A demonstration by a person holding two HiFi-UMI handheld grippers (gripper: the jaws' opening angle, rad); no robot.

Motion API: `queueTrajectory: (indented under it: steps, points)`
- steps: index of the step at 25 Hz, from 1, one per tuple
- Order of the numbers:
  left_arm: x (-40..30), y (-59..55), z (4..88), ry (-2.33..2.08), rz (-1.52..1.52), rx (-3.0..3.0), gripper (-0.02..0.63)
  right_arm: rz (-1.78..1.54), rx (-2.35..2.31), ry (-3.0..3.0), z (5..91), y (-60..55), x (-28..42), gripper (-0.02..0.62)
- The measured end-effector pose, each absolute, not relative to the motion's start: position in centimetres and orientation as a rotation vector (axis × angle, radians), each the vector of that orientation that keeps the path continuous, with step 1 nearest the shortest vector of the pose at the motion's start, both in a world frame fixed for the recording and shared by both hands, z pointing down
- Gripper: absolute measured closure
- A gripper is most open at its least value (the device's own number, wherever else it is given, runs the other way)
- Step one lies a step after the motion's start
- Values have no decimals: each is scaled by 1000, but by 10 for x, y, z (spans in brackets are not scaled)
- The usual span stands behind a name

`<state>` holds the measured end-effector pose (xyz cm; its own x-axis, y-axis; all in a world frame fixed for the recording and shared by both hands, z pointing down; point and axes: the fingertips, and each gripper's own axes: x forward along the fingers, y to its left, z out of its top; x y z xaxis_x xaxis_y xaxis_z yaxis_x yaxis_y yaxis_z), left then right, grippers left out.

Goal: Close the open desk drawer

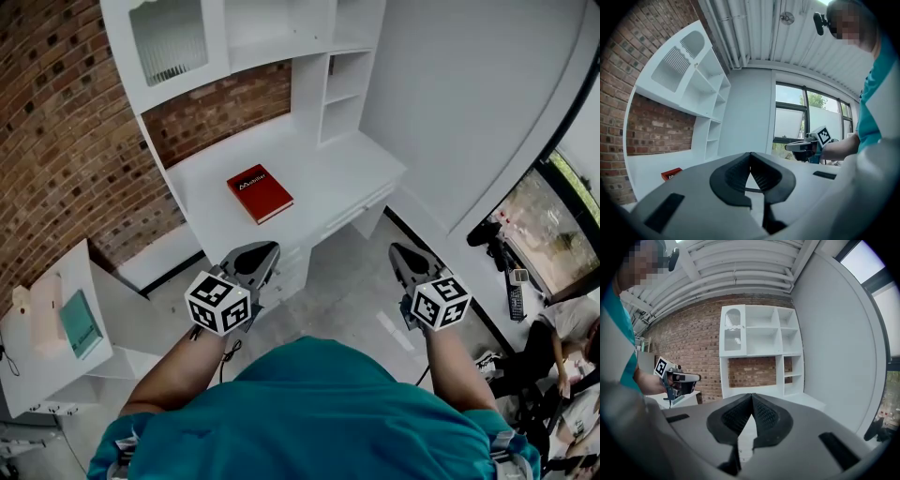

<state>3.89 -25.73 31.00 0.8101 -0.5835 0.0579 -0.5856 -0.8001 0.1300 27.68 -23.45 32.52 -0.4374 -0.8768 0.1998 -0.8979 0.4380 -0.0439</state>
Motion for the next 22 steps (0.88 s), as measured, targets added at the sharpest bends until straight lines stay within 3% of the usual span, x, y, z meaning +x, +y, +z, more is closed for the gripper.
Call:
queueTrajectory:
  steps: [22]
  points:
    - [46,-254,283,-910,-7,2894,591,62,1530,-2535,294,-232,275,575]
